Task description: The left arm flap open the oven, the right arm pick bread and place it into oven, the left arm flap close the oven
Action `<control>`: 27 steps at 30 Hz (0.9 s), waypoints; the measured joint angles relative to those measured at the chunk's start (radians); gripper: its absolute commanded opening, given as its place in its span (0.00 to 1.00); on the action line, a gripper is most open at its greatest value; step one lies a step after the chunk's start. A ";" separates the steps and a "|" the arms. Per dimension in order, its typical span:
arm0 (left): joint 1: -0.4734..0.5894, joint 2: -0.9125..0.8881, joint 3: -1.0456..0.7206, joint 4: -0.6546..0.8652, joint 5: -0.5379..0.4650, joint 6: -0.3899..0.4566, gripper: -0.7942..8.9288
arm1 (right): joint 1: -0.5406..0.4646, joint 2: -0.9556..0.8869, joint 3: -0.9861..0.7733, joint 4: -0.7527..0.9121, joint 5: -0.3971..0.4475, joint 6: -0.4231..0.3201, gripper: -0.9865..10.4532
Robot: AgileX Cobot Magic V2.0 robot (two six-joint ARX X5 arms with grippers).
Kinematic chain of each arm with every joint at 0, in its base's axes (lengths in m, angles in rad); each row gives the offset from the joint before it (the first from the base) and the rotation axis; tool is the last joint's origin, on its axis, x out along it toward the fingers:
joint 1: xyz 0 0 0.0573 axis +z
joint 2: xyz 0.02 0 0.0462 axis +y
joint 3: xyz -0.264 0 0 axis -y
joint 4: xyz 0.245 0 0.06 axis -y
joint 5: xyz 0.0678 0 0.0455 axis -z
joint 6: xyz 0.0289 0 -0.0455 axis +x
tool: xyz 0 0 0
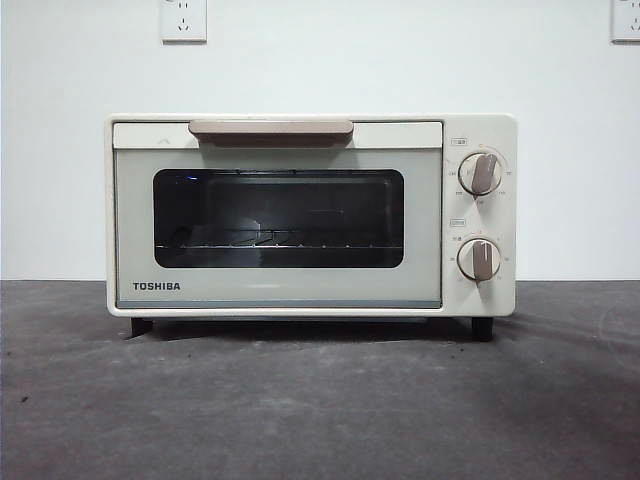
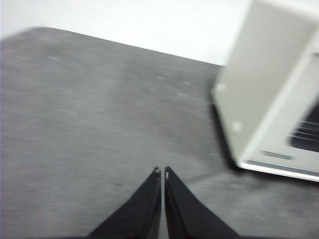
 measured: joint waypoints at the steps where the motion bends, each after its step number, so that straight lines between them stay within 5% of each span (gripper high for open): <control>1: -0.001 0.000 0.001 0.002 0.018 -0.017 0.10 | 0.000 0.000 0.000 0.000 -0.002 0.027 0.09; 16: -0.003 0.105 0.209 -0.020 0.055 -0.253 0.10 | 0.000 0.030 0.253 -0.106 -0.034 0.274 0.09; 23: -0.016 0.286 0.438 -0.111 0.132 -0.269 0.10 | 0.000 0.151 0.471 -0.248 -0.151 0.288 0.09; 27: -0.050 0.403 0.574 -0.135 0.173 -0.257 0.10 | 0.000 0.250 0.586 -0.347 -0.227 0.224 0.09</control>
